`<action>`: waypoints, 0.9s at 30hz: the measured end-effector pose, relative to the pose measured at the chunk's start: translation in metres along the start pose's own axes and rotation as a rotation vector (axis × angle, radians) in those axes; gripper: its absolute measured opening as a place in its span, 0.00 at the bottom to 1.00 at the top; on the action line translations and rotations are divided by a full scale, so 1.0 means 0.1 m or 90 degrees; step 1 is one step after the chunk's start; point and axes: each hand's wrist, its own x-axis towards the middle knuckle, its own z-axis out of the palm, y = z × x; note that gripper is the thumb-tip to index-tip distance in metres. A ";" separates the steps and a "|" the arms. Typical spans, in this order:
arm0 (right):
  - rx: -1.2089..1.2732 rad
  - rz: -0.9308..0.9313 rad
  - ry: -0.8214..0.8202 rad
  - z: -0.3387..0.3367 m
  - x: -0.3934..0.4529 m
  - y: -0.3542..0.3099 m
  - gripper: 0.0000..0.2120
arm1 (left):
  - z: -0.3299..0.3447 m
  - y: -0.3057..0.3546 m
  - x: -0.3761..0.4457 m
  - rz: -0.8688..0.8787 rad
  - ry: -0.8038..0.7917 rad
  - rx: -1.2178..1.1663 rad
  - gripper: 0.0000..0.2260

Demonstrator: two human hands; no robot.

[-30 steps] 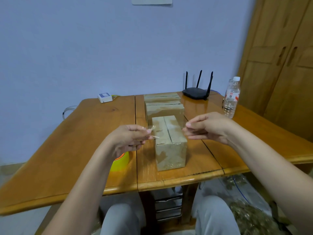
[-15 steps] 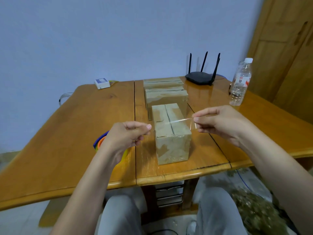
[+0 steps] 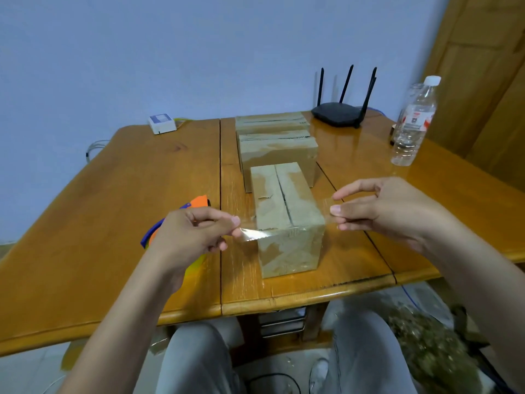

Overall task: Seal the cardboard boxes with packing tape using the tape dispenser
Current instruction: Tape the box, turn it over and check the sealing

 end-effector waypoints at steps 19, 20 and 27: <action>0.093 0.098 -0.054 -0.09 0.12 0.11 0.17 | 0.00 0.02 0.07 -0.025 0.001 0.000 0.05; 0.096 0.102 -0.057 -0.09 0.12 0.12 0.17 | 0.00 0.02 0.06 -0.026 0.001 0.001 0.05; 0.124 0.128 -0.067 -0.09 0.14 0.14 0.18 | -0.01 0.02 0.07 -0.038 -0.008 0.000 0.05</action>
